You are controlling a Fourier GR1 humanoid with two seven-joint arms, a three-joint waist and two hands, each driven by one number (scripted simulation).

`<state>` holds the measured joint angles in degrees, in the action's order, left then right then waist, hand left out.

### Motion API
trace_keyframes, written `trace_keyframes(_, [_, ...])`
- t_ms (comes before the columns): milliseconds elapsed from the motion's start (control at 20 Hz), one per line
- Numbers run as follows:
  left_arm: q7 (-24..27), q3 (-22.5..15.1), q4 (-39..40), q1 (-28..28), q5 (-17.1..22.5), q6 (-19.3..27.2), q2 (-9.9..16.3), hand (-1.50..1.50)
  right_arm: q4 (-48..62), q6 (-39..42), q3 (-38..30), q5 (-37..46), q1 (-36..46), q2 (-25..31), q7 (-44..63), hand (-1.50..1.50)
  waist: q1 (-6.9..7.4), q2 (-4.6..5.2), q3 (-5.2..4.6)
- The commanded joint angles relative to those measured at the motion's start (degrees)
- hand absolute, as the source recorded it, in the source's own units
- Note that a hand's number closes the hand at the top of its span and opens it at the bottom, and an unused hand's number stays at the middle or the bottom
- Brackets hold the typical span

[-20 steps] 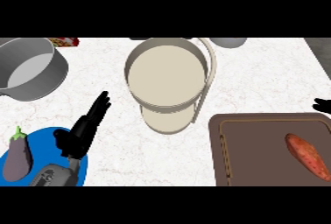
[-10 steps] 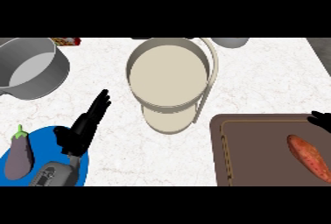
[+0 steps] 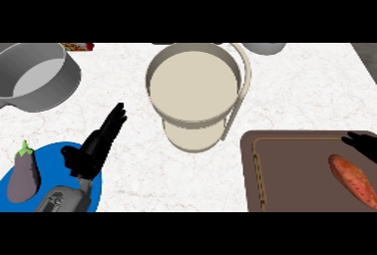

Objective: Pick the sweet potato from the tray and place it in the tiered basket

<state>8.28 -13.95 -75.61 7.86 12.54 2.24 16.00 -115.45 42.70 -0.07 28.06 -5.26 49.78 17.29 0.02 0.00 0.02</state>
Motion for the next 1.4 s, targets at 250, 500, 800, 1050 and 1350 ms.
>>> trace_keyframes(250, [-1.76, 3.35, -5.47, -4.0, -0.17, -4.12, 1.43, 0.0, 8.17, -5.69, 3.67, 13.03, -0.13, -6.77, -6.65, -1.5, 0.27, -0.04, 0.0])
trace_keyframes(500, [-5.13, 0.88, -6.79, -1.98, -5.04, 0.0, -4.2, 0.0, 14.68, -3.95, -0.53, 14.69, 1.45, -7.11, -10.1, -1.5, 0.05, -0.04, -0.01])
trace_keyframes(800, [-0.94, 4.73, 2.72, 1.59, -6.81, -2.29, -6.06, 0.0, 18.47, -5.37, -0.42, 19.88, 1.25, -9.33, -15.48, -1.5, -0.17, 0.01, -0.03])
trace_keyframes(1050, [2.68, 5.27, 1.98, -2.09, -7.09, -4.43, -5.97, 0.0, 26.45, -11.98, 0.47, 23.75, 1.49, -11.27, -21.22, -1.5, -0.07, 0.06, -0.01])
trace_keyframes(1350, [-2.44, 8.55, -2.43, -2.46, -6.27, -7.46, -2.91, 0.0, 27.48, -14.25, 0.4, 25.06, -0.39, -15.74, -24.29, 1.5, -0.04, 0.0, 0.0])
